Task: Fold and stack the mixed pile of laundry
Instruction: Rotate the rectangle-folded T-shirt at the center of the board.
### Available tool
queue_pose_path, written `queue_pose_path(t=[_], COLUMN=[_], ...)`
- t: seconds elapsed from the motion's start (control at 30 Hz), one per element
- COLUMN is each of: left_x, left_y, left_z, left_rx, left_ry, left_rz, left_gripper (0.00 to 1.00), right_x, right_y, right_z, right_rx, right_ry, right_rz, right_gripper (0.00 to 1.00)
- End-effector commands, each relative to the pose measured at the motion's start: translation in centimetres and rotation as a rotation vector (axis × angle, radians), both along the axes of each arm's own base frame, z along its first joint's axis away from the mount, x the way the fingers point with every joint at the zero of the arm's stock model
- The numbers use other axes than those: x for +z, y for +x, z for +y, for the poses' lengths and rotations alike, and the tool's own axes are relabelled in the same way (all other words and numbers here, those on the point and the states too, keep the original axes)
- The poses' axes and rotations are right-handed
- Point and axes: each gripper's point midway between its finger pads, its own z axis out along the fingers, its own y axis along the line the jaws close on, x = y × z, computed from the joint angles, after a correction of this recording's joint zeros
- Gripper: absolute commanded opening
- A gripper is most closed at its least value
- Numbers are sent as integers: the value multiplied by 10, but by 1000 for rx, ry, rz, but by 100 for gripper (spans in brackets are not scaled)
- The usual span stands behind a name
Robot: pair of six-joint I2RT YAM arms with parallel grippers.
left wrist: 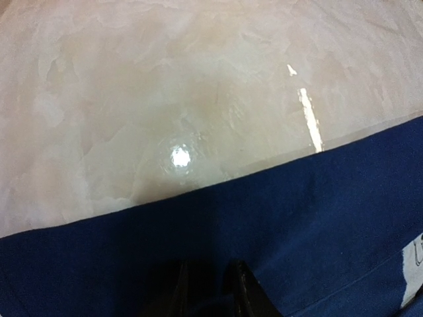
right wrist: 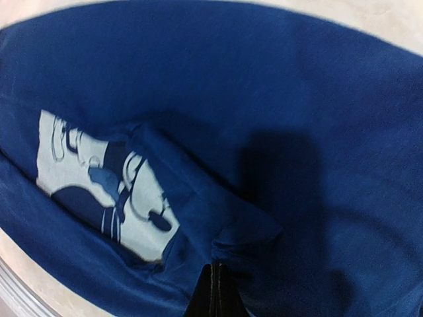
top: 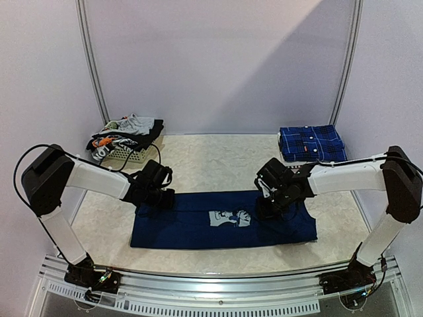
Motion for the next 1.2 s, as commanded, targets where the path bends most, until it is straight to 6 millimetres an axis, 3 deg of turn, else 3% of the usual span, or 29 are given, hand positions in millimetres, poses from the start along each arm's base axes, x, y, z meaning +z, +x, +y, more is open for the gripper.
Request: queue_pose_path(t=[0.0,0.4,0.57,0.67,0.83,0.9,0.97,1.07,1.17], left_x=[-11,-4,0,2,14,21,27,36,32], left_y=[-11,-7,-4,-5,1,3,7,13,18], left_z=[-6,-15,-19,-20,-29,-32,-36,-46,-54], left_rx=[-27,-39,-46,-56,-83,-91,-105,-144,-170], left_ry=[-2,-25,-24,-6,-4,-2,-1,-5,14], left_rz=[24,-6,-14,-3,-23,-33,-45,-52,-36], left_gripper=[24,24,24,26,28,28,28,29,29], right_x=[0,-10,-8,-2,38,52,53,43,36], right_y=[-11,-51,-60,-64,-68,-60,-49,-32,-26], right_z=[5,29,29,41,63,55,37,-5,-31], right_rx=[-9,76,96,137,203,167,93,-67,-166], right_ry=[-65,-155,-172,-98,107,149,143,71,30], right_rz=[-5,26,23,29,-24,-58,-78,-98,-104], right_gripper=[2,4,29,40,60,61,61,59,56])
